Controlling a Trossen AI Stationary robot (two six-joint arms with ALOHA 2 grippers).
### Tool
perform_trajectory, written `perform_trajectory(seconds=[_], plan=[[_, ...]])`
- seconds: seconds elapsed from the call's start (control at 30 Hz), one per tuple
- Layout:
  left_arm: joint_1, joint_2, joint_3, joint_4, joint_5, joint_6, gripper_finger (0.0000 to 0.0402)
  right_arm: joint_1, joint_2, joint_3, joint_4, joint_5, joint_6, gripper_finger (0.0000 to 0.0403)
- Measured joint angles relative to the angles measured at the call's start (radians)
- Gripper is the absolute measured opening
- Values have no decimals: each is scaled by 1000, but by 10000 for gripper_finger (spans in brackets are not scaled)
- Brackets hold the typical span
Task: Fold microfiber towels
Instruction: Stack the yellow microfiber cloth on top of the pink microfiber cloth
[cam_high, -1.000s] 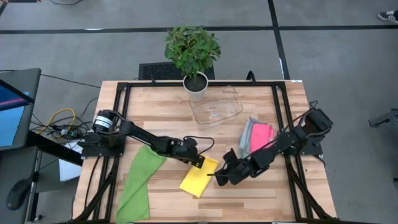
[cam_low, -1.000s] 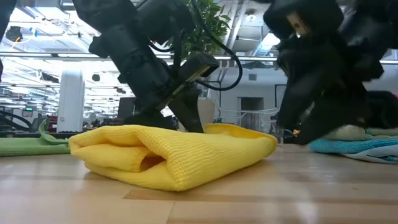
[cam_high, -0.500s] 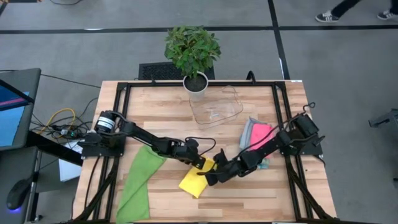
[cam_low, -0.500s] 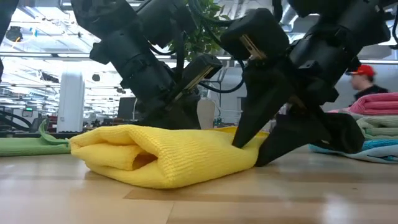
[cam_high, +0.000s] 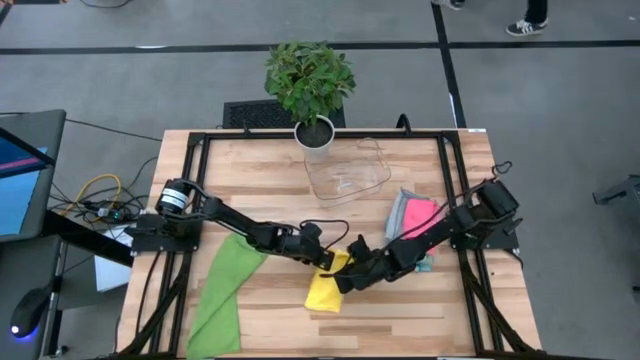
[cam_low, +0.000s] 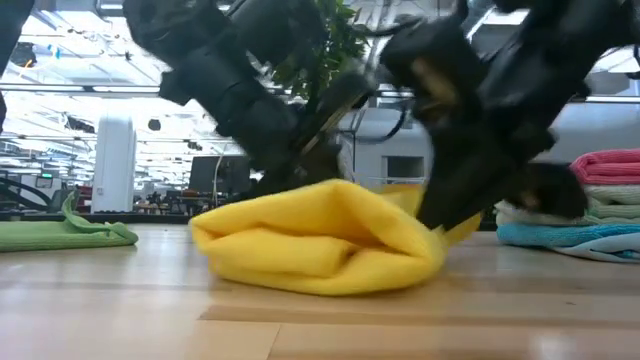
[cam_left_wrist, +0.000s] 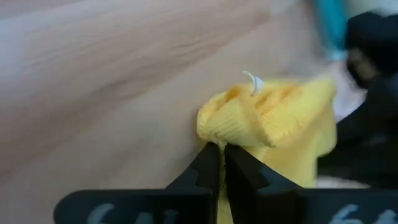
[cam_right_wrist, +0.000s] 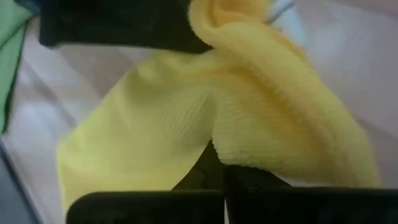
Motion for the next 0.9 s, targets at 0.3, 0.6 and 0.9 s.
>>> perform_trajectory(seconds=[0.3,0.6,0.9], plan=[[3,-2,120,25,-16,49,0,124,-209,2,-322,122,150,9],[70,-4,309,-4,-50,168,0,190,-458,2,-676,196,254,9],[188,36,465,-67,-11,231,0,194,-683,3,-980,215,247,11]])
